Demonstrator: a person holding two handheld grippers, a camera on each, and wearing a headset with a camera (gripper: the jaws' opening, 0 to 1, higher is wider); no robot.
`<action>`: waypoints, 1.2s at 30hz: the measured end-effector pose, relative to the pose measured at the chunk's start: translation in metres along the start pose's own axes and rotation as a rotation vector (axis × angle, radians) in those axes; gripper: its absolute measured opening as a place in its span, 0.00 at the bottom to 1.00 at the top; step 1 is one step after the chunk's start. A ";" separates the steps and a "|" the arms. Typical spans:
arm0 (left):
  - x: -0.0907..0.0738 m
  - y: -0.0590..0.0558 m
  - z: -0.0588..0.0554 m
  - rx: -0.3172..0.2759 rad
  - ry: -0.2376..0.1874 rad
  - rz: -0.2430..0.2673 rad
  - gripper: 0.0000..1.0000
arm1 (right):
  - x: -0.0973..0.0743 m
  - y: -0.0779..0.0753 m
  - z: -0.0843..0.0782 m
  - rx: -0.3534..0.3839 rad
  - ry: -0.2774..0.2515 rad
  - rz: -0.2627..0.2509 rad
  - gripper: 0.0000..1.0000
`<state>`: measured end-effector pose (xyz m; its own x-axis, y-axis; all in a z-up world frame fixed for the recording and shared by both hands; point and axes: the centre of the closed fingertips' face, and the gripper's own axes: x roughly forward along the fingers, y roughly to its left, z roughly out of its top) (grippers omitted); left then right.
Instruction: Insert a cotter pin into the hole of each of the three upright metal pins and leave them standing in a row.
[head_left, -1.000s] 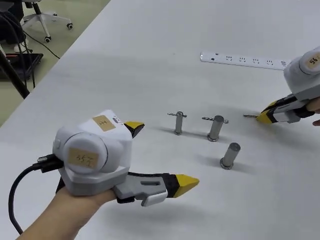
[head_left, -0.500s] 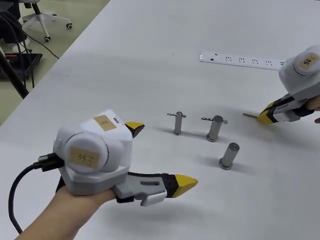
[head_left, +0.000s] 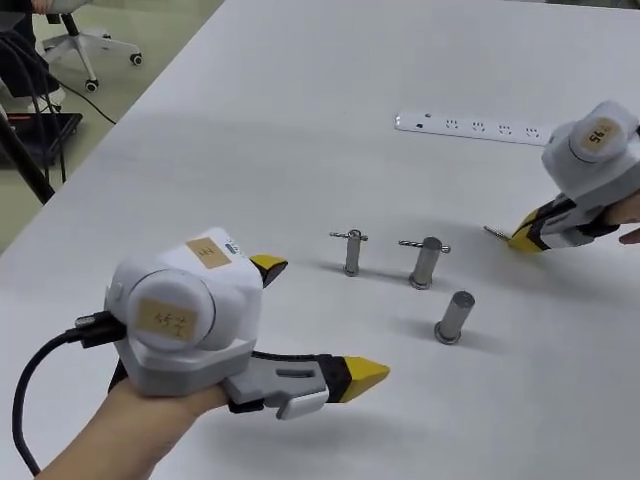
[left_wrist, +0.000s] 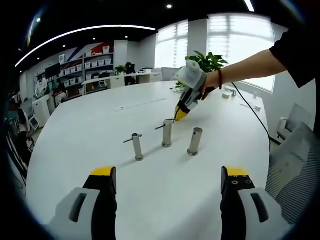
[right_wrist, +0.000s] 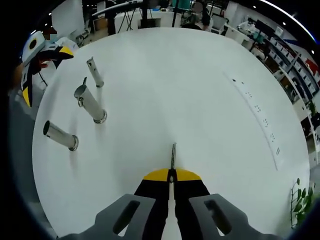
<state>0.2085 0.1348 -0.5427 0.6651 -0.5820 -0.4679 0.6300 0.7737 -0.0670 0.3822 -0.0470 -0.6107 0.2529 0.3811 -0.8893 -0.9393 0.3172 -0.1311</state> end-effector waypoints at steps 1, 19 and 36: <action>0.000 -0.001 0.001 -0.007 -0.004 -0.004 0.85 | -0.002 0.001 0.002 -0.006 -0.007 -0.002 0.00; 0.002 -0.009 0.024 -0.067 -0.055 -0.065 0.70 | -0.037 0.038 0.033 -0.137 -0.114 -0.043 0.00; 0.013 -0.017 0.043 -0.222 -0.042 -0.177 0.50 | -0.065 0.085 0.062 -0.202 -0.241 -0.056 0.00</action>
<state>0.2239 0.1030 -0.5101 0.5716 -0.7191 -0.3952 0.6377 0.6924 -0.3376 0.3006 0.0085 -0.5368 0.3308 0.5700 -0.7521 -0.9432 0.1736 -0.2833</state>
